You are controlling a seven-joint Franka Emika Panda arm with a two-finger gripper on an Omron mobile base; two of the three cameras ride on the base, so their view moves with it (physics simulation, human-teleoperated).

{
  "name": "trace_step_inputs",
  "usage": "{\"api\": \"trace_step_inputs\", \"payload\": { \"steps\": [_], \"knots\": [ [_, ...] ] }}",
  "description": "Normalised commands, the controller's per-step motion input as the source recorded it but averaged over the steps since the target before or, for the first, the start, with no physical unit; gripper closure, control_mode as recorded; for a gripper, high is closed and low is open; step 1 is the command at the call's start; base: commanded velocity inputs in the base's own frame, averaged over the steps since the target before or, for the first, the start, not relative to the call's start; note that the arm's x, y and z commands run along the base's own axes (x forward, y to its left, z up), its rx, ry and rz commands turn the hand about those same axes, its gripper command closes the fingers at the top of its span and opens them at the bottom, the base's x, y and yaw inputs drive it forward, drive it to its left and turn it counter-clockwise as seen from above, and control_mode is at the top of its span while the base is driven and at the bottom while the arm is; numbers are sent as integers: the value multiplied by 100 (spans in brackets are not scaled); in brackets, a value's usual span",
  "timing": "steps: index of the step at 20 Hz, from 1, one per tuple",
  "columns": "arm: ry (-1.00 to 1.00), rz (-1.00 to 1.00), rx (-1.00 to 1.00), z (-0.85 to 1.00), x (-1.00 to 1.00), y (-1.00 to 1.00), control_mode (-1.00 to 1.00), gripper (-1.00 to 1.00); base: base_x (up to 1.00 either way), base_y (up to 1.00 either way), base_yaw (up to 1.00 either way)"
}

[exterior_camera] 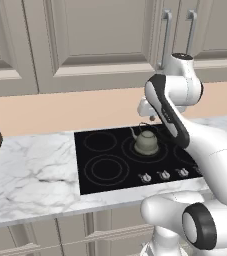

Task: Pick the pan from the cabinet and place it on the stove. Then turn on the stove burner for the pan.

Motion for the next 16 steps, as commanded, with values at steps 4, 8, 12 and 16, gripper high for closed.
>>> {"api": "trace_step_inputs", "payload": {
  "steps": [4,8,12,16],
  "knots": [
    [-9,-2,0,-1,-17,-3,-100,-100,0,0,0],
    [-23,-8,0,-1,-44,-25,-100,-100,0,0,0],
    [-28,-14,0,1,-42,-57,-100,-100,0,0,0],
    [-29,-12,-1,19,-14,-49,-100,-100,0,0,0]
  ]
}}
